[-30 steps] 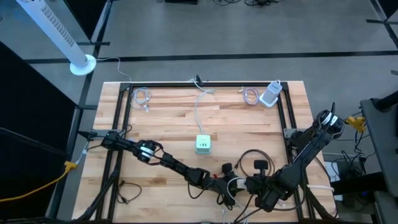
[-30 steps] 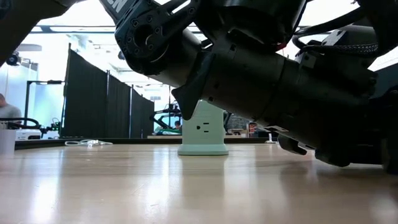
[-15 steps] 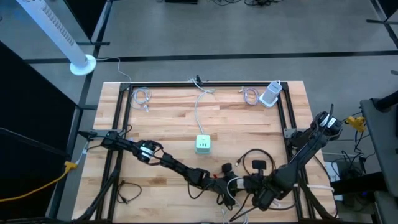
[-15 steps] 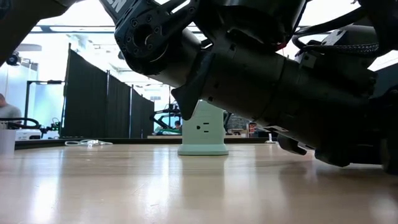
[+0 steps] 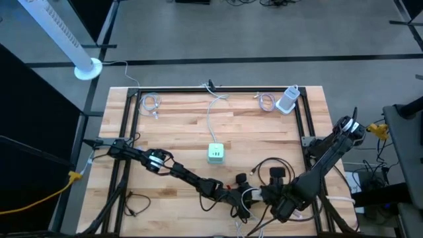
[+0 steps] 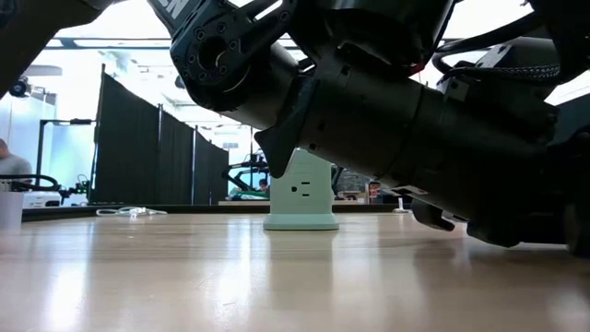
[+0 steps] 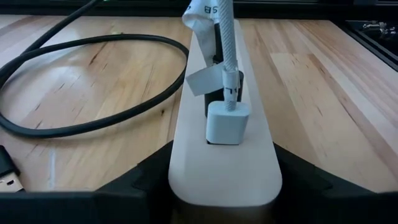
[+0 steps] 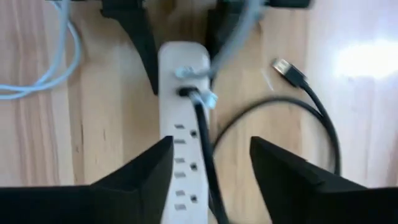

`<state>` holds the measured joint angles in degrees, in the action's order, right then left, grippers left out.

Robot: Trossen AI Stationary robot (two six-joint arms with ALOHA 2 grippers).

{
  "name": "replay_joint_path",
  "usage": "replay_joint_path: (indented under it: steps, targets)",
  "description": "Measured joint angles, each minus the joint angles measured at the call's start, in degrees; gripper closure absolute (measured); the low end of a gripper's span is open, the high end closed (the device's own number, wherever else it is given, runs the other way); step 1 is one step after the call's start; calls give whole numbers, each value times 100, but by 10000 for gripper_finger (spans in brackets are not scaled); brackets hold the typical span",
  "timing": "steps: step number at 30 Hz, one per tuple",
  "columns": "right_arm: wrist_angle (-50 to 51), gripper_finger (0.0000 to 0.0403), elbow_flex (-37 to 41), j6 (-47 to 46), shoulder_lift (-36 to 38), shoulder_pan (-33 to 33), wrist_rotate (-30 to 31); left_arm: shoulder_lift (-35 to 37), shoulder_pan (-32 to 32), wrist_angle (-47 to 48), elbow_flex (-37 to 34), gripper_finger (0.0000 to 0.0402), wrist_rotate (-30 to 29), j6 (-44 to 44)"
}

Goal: Insert USB
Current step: Adjust the black charger cable on the pink outlet extension, then insert the purple charger cable into the white outlet extension

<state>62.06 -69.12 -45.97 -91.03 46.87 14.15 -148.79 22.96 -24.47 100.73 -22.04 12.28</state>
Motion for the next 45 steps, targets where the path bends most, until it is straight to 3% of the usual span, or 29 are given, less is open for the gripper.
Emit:
replay_joint_path:
  steps: [7,16,22,26,38,41,45]
  targets:
    - [221,141,0,-486,412,302,423,12,24,-27,0,209,1,76]
    - [187,121,0,-968,487,785,696,107,26,31,-9,209,50,354]
    - [15,131,2,-1325,472,1335,688,120,28,12,-15,116,3,800]
    - [-301,144,138,-1939,438,1678,893,131,28,0,-15,98,-103,940]
    - [-364,208,392,-3143,276,2087,990,205,28,461,7,156,-217,993]
    - [-373,222,465,-3541,196,2126,945,389,35,1029,7,178,-334,1011]
    - [-417,246,678,-3821,-33,2184,436,865,55,2403,-4,211,-793,941]
